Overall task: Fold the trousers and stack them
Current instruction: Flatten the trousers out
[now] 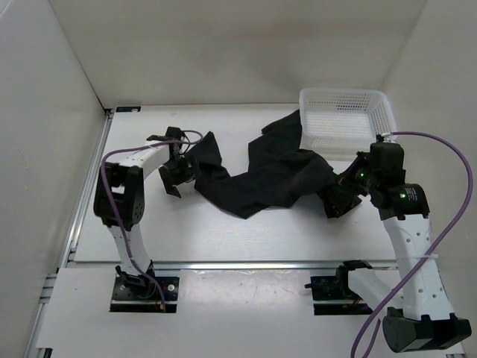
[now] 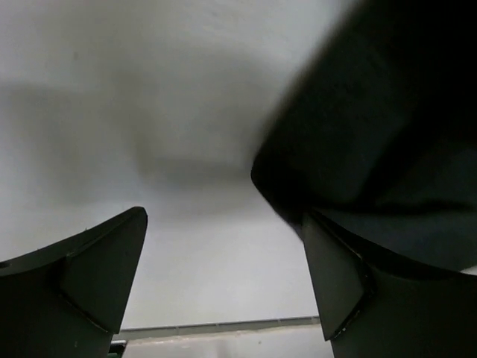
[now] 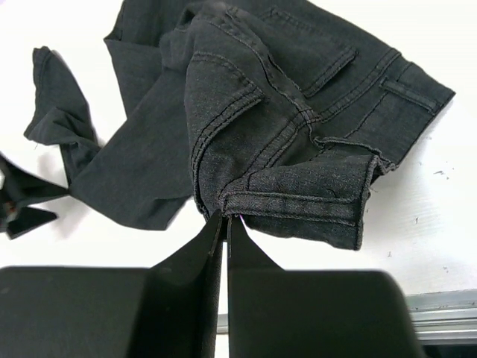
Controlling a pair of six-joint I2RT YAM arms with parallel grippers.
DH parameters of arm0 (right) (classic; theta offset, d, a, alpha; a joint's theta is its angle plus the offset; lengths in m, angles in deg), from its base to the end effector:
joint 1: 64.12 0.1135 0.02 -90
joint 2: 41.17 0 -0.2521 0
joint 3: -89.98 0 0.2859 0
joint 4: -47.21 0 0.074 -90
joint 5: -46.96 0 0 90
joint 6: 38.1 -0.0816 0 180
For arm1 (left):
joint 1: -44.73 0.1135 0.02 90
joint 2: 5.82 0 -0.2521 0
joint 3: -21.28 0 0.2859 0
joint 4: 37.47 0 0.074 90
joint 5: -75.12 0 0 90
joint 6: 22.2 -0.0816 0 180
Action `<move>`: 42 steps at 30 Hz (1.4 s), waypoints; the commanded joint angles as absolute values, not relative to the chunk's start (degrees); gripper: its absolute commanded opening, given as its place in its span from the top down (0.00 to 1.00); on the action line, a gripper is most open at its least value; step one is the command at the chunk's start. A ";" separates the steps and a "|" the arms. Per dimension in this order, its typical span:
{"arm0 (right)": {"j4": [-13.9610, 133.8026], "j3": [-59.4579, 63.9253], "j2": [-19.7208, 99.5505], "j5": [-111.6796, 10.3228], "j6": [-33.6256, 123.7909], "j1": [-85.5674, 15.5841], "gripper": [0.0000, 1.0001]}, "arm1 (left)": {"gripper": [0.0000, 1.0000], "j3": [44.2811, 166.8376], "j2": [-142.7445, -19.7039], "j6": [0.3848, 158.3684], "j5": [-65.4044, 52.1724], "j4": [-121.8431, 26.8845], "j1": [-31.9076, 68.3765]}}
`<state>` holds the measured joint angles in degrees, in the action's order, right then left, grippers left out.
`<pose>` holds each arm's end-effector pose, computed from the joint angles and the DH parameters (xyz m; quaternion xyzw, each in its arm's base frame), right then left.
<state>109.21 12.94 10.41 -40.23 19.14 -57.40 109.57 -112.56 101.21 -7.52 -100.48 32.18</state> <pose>0.2452 0.0249 0.3413 0.2119 0.8674 0.1313 0.4306 0.3753 -0.0943 0.1112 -0.1755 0.9796 -0.0879 0.0434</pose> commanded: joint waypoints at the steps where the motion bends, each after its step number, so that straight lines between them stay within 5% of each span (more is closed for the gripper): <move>1: 109.07 9.66 9.46 -38.82 21.05 -57.61 1.00 | 0.05 112.66 -116.54 100.84 -7.32 -98.10 32.00; 7: 109.59 9.14 9.46 -38.82 21.58 -57.61 1.00 | 0.18 116.18 -120.60 102.07 -6.79 -97.04 29.35; 8: 109.60 9.14 9.46 -38.82 21.58 -57.61 1.00 | 0.28 116.18 -121.39 102.60 -6.79 -97.04 29.35; 9: 109.60 9.14 9.46 -38.82 21.58 -57.61 1.00 | 0.71 116.88 -121.39 102.60 -6.79 -97.04 29.35; 10: 109.60 9.14 9.46 -38.82 21.58 -57.61 1.00 | 0.87 116.89 -121.39 103.12 -6.79 -97.04 29.35; 11: 109.60 9.14 8.94 -38.82 21.58 -57.61 1.00 | 0.90 116.89 -120.87 103.13 -6.79 -97.04 29.96; 19: 109.60 9.14 8.40 -39.35 23.24 -57.61 1.00 | 0.90 125.30 -104.44 104.71 -11.71 -104.23 35.77; 23: 109.60 5.81 9.81 -37.95 23.86 -57.61 1.00 | 0.90 148.62 -100.75 103.49 -16.01 -117.67 36.56; 27: 109.60 3.86 9.20 -36.53 24.91 -57.61 1.00 | 0.90 157.57 -94.07 102.78 -19.71 -122.80 33.84; 32: 109.60 6.58 8.58 -35.22 24.39 -57.61 1.00 | 0.89 159.60 -102.72 100.76 -17.00 -123.67 33.84; 38: 110.21 17.03 3.93 -34.87 23.68 -57.61 1.00 | 0.19 161.01 -118.21 97.59 -14.09 -125.42 35.85; 42: 111.44 18.28 2.78 -32.50 24.21 -57.61 1.00 | 0.19 153.91 -112.90 97.59 -15.76 -122.37 38.49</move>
